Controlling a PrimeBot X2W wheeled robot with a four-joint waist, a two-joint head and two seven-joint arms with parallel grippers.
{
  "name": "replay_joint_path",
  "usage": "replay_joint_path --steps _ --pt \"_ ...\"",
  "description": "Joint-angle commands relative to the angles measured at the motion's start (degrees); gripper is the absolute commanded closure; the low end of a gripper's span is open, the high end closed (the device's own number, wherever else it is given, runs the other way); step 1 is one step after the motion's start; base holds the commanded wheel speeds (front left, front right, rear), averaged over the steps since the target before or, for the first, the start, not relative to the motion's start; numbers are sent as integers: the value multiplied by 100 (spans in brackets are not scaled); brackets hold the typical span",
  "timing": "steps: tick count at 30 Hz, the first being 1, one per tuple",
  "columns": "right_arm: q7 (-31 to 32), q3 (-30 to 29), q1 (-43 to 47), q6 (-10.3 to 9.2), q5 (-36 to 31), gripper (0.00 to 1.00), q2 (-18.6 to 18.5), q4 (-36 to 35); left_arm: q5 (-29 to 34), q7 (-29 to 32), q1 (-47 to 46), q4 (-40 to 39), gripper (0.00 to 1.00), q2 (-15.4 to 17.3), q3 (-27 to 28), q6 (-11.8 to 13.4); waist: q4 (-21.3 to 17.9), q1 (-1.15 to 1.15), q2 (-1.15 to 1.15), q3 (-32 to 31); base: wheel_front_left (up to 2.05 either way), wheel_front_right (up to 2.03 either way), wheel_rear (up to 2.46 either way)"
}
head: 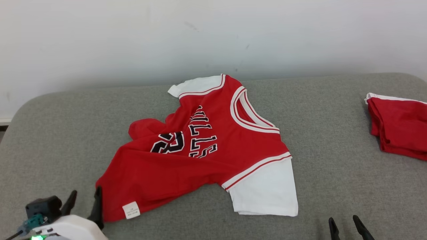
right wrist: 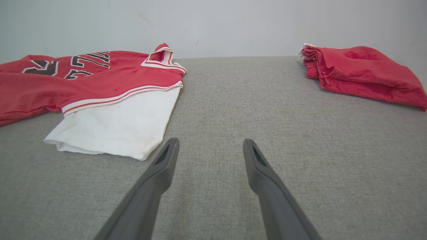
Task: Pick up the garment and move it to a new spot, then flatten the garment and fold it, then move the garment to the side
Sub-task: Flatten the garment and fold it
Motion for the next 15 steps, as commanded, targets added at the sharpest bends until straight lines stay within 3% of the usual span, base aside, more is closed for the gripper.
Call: replay_joint_path --steps 1,7,15 --pt "-15 -20 55 -13 -36 0 -24 -14 -86 63 125 -88 0 32 -16 45 15 0 0 9 0 0 0" --pt "-15 31 -35 -13 -19 0 -27 -45 -335 543 400 -434 0 -73 -237 25 20 0 0 156 0 0 0" --pt "-15 36 -137 -13 26 0 -46 -42 -366 714 252 -76 0 -147 -326 40 -159 0 0 363 0 0 0"
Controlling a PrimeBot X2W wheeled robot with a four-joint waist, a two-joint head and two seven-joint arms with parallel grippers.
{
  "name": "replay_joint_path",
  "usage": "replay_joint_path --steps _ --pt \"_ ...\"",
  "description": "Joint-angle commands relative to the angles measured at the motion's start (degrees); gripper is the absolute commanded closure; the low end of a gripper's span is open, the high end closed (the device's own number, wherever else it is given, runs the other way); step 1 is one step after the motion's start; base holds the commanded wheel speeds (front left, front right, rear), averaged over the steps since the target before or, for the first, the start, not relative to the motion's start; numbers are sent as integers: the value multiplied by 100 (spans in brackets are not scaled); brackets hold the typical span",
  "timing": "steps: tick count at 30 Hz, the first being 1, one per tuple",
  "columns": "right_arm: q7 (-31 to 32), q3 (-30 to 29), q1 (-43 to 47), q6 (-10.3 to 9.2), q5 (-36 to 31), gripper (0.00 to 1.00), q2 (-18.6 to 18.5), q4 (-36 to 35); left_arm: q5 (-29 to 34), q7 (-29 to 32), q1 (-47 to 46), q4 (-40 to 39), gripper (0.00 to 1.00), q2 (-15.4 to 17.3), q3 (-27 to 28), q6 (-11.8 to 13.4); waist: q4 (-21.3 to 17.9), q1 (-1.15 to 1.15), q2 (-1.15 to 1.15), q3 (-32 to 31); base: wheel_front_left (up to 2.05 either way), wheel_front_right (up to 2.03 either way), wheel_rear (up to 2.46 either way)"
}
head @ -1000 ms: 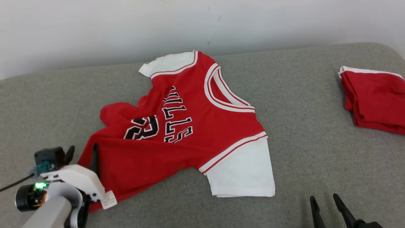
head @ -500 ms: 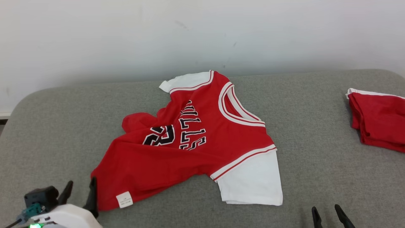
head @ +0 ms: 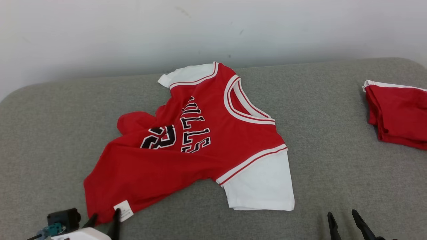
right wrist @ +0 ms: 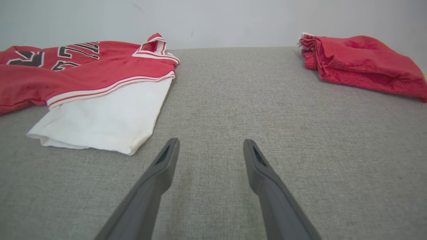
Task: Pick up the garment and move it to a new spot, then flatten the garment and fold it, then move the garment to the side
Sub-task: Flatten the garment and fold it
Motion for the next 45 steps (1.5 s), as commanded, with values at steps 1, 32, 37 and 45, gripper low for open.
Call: replay_joint_path --steps 1,32,37,45 --pt "-16 -22 -15 -13 17 0 -24 -1 -16 -15 -58 53 0 35 19 21 -40 0 0 31 0 0 0" --pt "-15 -49 60 -13 -10 0 -65 34 -315 -543 47 221 100 -63 395 -216 -46 0 0 -48 0 0 0" --pt "-15 -43 105 -13 -28 0 -58 42 -282 -680 257 48 100 68 526 -120 115 0 0 -153 0 0 0" --pt "-16 22 140 -13 -12 0 -70 78 -214 -852 594 127 100 3 511 -106 295 0 0 -251 0 0 0"
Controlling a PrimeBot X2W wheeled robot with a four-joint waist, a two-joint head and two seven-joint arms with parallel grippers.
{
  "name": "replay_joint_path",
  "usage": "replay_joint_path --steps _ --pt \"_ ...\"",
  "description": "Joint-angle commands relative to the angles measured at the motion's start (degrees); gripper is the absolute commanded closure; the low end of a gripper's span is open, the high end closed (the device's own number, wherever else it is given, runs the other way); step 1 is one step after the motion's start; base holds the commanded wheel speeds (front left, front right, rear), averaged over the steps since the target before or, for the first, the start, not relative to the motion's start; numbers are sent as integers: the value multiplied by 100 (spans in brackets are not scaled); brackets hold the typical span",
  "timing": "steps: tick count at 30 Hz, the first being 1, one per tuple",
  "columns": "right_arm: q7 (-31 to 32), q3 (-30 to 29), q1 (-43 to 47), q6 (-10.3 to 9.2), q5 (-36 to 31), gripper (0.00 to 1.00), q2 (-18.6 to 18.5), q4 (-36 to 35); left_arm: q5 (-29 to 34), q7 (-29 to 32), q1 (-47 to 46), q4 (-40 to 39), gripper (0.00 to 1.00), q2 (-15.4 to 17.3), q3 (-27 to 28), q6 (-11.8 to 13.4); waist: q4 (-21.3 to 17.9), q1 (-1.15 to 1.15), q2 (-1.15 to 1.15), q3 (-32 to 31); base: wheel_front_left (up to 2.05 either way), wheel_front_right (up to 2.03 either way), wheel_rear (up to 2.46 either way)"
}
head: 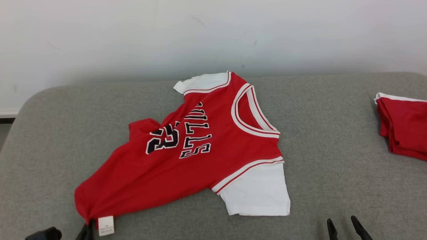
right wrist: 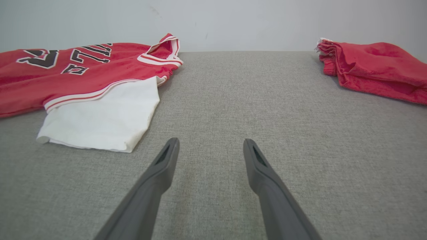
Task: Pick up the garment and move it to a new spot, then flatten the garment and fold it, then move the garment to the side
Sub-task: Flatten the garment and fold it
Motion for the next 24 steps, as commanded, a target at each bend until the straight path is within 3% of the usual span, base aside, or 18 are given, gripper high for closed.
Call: replay_joint_path --steps 1,2,3,7,12,19,24 --pt "-15 -2 45 -13 -6 0 -50 19 39 -62 64 22 75 -5 20 -29 21 0 0 -21 0 0 0" --pt "-16 3 53 -13 2 0 -56 25 -5 -89 91 82 30 -98 72 -31 37 0 0 -37 0 0 0" --pt "-16 9 57 -13 9 0 -59 29 33 -101 128 146 0 -129 53 -73 45 0 0 -54 0 0 0" --pt "-15 24 111 -13 22 0 -93 56 127 -162 234 372 0 -340 133 -193 57 0 0 -160 0 0 0" --pt "-15 -66 221 -13 43 0 -108 27 448 -191 416 413 0 -569 523 -172 78 0 0 -355 0 0 0" --pt "-16 -328 257 -13 -71 0 -121 -262 2024 -188 790 -229 0 -1187 1426 -477 138 0 0 -550 0 0 0" --pt "-15 -532 198 -13 -166 0 -126 -544 2963 -186 990 -568 0 -1834 1930 -961 164 0 0 -670 0 0 0"
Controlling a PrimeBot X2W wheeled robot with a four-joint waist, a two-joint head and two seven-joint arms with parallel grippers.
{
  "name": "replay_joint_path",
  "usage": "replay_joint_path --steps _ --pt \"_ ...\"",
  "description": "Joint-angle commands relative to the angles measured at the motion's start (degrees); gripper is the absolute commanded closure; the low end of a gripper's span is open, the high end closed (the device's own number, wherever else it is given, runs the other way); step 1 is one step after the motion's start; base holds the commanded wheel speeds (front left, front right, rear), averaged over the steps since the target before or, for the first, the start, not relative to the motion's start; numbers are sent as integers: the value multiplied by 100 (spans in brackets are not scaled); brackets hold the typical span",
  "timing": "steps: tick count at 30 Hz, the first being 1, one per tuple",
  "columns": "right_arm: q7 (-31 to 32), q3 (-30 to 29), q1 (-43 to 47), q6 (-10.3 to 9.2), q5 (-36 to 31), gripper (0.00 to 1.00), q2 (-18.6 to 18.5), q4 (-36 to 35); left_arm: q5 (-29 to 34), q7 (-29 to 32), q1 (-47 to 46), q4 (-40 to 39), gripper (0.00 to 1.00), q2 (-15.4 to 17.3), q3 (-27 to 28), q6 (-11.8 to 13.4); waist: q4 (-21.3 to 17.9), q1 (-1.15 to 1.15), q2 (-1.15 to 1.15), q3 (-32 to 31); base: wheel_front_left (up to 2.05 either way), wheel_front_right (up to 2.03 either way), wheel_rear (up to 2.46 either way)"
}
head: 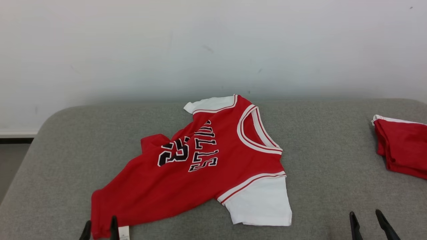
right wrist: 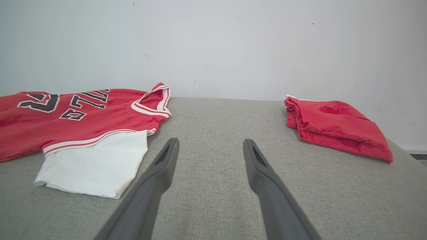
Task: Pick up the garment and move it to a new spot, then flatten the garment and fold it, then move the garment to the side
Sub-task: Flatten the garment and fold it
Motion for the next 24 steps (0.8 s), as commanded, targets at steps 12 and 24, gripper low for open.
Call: replay_joint_path --steps 12,24 --pt "-16 -212 -27 -13 -166 0 40 -401 1345 0 356 -222 0 -864 825 -1115 -137 0 0 -239 0 0 0" --pt "-16 -148 23 -13 -235 0 96 -370 1645 0 315 -126 0 -990 1120 -1560 -174 0 0 -235 0 0 0"
